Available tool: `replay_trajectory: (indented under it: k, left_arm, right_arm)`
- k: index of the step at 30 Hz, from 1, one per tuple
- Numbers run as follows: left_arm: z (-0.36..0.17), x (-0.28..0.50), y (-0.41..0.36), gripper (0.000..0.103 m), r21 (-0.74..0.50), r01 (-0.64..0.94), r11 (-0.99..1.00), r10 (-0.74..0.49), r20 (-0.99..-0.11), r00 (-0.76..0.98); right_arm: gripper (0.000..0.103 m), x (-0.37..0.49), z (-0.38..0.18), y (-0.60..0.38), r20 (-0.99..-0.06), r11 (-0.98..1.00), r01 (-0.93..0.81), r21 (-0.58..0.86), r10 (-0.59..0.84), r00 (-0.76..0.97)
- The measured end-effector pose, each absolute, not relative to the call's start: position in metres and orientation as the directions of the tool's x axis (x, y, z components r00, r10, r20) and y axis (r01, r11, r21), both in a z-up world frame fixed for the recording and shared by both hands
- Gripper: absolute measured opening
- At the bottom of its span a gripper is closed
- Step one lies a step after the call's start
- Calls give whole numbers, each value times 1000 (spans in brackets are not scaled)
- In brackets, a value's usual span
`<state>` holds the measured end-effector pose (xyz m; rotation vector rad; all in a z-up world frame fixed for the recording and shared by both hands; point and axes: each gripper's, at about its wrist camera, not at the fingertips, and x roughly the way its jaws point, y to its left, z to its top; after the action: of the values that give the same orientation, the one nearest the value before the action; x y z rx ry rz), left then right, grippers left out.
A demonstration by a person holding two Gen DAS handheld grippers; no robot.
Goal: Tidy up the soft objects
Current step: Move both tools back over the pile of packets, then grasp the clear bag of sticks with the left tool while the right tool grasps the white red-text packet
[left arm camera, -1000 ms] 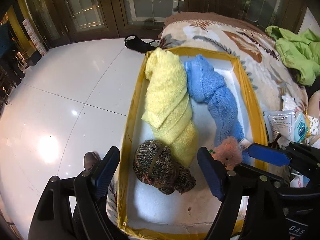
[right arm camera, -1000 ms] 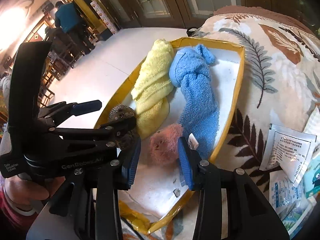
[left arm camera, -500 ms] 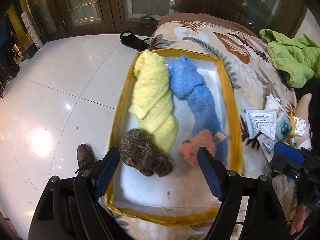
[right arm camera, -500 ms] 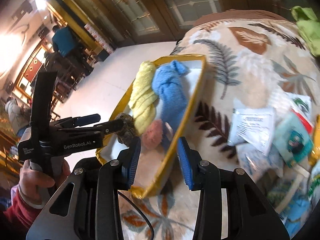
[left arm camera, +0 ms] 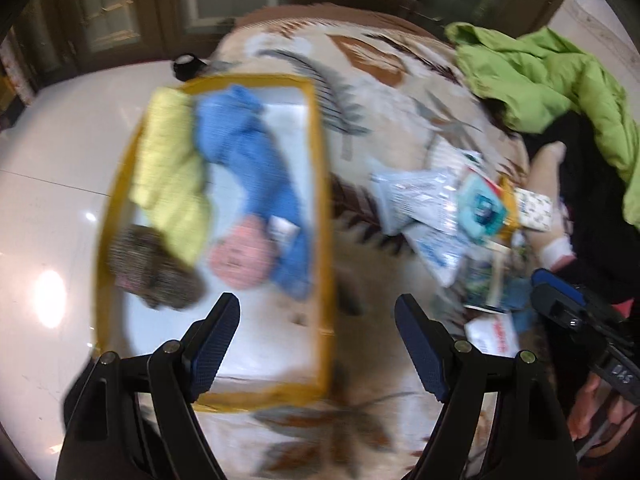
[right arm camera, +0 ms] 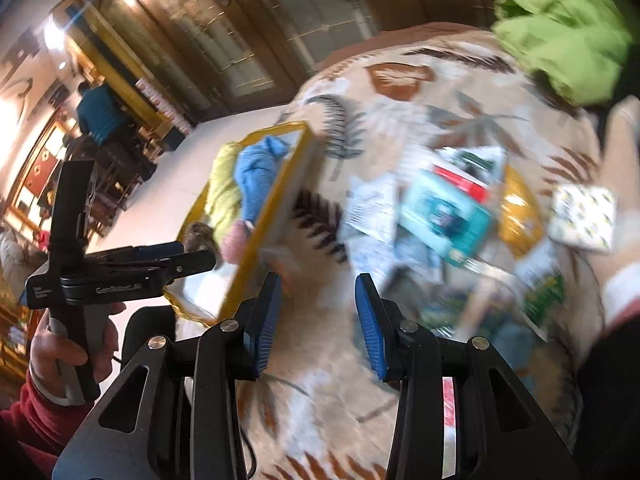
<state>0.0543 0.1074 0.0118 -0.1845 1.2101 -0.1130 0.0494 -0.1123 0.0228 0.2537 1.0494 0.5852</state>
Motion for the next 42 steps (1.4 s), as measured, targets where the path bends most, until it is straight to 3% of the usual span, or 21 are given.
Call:
replay_trajectory:
  k: [6,16,26,33,35,37,42]
  left_arm:
    - [5,56,69,80,-304,17,952,-297,-912,283]
    - [-29,67,59,80,-290,-110,951,-258,-937,236]
    - [-42,82,61,80,-286,-232,930,-211,-930,302]
    - [-43,87,63,78,-315,-253,915,-227,-919,324]
    - [-42,89,61,70,-302,-248,920,-214,-920,327]
    - [-45,92,60,47,-279,-253,926,-194,-929,314]
    - [-51,95,59,44,-250,-247,936,-176,-942,286]
  right_arm:
    - [38,39,12,-153,-736,832,-242,499,554,389]
    - [38,32,5,-178,-707,811,-208,547,580,405]
    - [38,32,-7,-196,-697,798,-172,577,591,406]
    - [38,25,-14,-189,-757,844,-199,499,535,374]
    - [38,25,-21,-186,-778,851,-194,487,524,346]
    - [38,22,-27,-182,-788,853,-199,483,522,327]
    - [38,13,-38,-178,-825,874,-199,444,485,289]
